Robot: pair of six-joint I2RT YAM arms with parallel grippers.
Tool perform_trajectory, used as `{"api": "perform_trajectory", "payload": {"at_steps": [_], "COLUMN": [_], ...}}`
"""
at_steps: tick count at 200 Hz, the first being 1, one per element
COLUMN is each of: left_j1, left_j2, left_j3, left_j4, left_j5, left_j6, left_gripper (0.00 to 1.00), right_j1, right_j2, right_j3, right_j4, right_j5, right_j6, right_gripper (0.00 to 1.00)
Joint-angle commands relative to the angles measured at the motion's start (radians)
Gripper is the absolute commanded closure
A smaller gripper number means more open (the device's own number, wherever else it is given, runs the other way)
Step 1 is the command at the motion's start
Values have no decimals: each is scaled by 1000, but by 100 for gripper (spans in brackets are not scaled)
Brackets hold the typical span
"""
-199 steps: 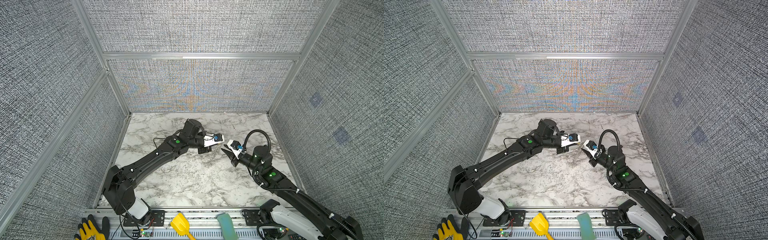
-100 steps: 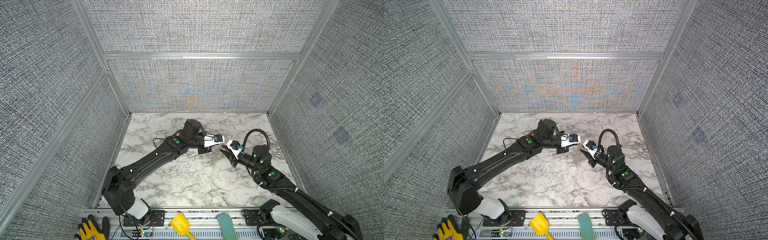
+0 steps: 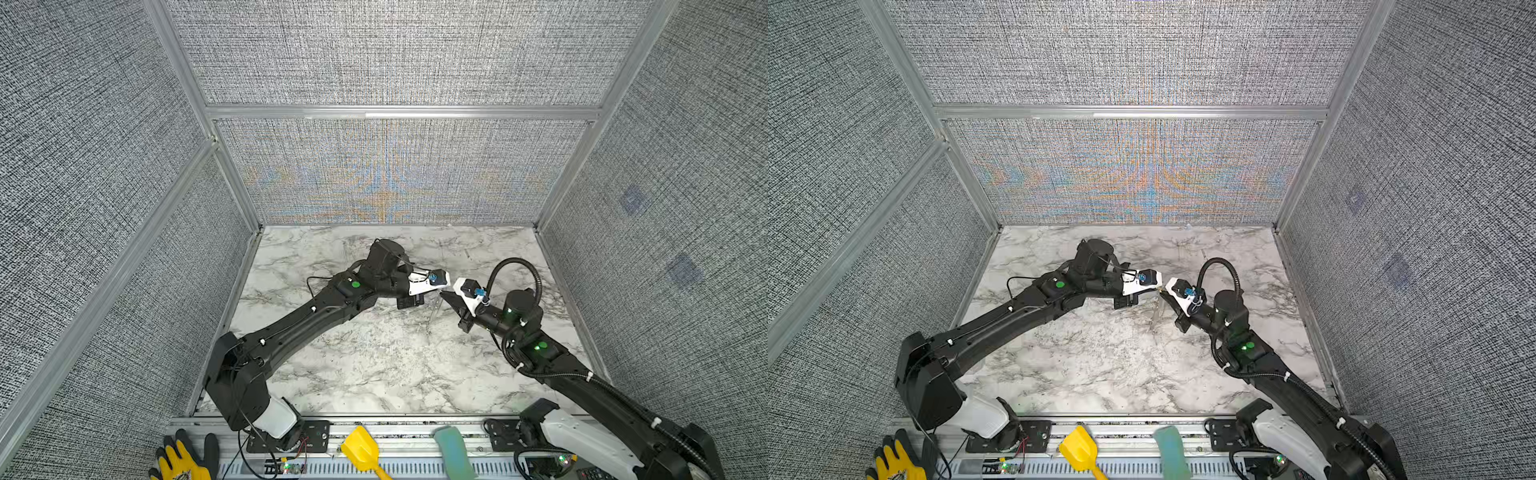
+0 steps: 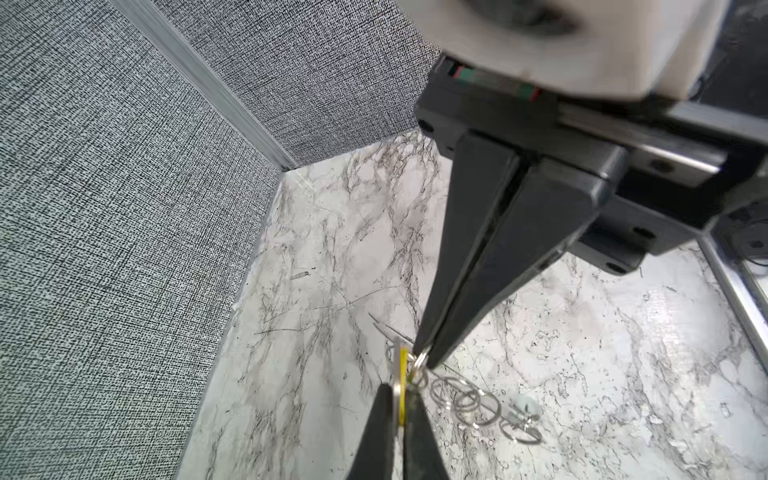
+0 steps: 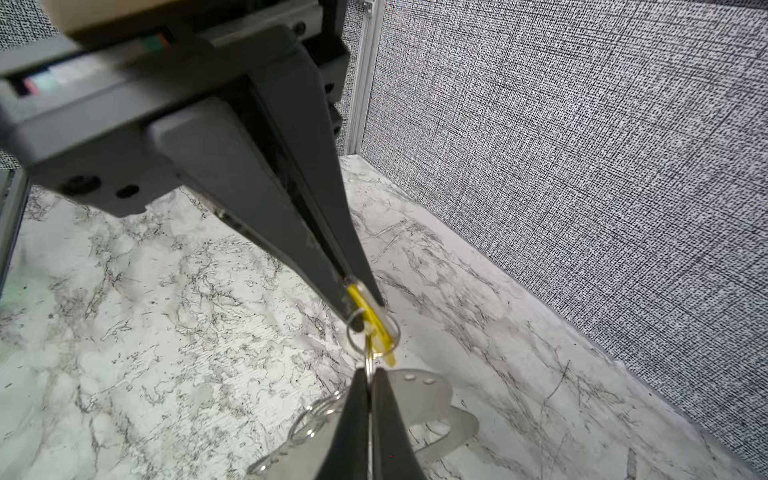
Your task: Remove the keys from the keyring
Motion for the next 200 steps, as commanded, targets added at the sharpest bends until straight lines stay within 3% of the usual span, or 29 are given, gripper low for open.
{"api": "perform_trajectory", "payload": {"at_steps": [1,79,200], "left_j1": [-1,-1,-3], "left_j2": [-10,-9,-2], "left_j3": [-1,-22,-7], "left_j4": [10,-2,10], "left_j5": [8,-53,-25], "left_j6": [-1,-1,-12], "left_gripper": [100,100,100], "right_j1": [1,-1,-5], "right_j2": [-8,-34,11], "right_j3": [-2,4,30], "right_j4": [12,-5,-58], "right_j5": [-5,-9,-6], "right_j6": [-9,-23,-4], "right_gripper": [100,100,100]}}
